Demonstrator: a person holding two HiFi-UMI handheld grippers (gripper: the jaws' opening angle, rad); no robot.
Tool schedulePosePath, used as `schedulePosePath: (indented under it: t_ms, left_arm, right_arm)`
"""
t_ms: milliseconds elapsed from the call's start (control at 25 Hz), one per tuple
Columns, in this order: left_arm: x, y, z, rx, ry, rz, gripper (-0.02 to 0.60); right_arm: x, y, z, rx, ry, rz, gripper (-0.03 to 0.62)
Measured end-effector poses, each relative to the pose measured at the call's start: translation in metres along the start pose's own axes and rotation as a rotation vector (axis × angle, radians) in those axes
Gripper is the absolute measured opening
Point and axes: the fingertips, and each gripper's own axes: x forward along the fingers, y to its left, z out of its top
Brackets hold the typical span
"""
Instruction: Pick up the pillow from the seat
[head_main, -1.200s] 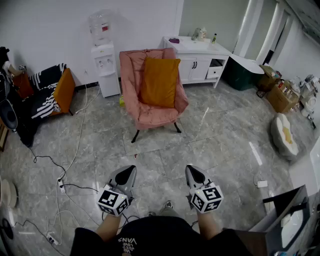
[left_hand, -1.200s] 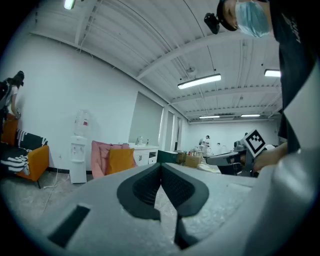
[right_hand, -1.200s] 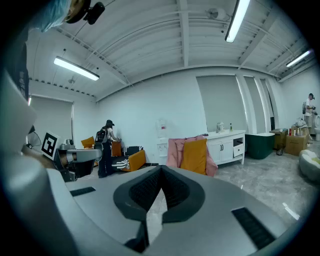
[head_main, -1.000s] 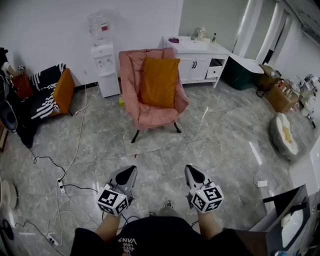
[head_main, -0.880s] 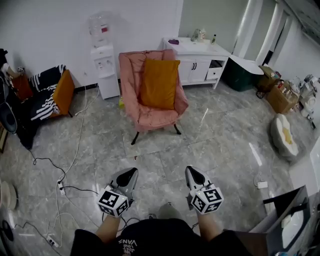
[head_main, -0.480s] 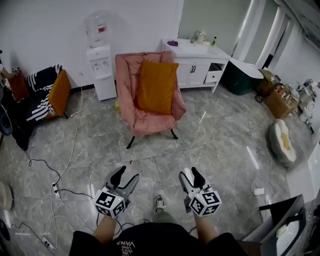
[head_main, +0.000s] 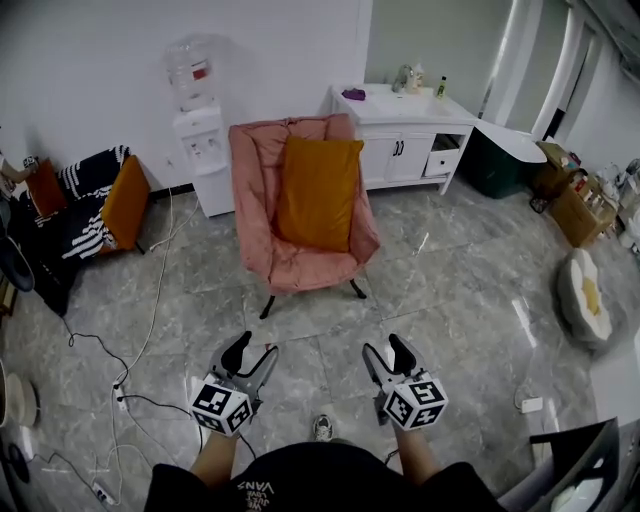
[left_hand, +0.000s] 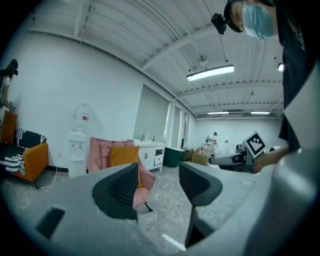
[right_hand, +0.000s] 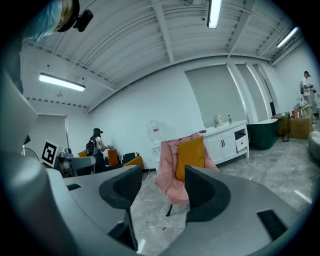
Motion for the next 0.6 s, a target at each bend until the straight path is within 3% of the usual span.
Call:
schedulePosePath:
  t_ms: [280, 600]
  left_arm:
    - [0.054, 0.017, 0.008, -0.008, -0.008, 0.046, 0.25]
    - [0.093, 0.078, 0.009, -0.037, -0.005, 0.088, 0.25]
  right_arm:
    - [0.043, -0.052, 0.021, 0.002, 0.004, 0.023, 0.252]
    - [0.107, -0.069, 0.027, 0.017, 0.027, 0.03, 0.252]
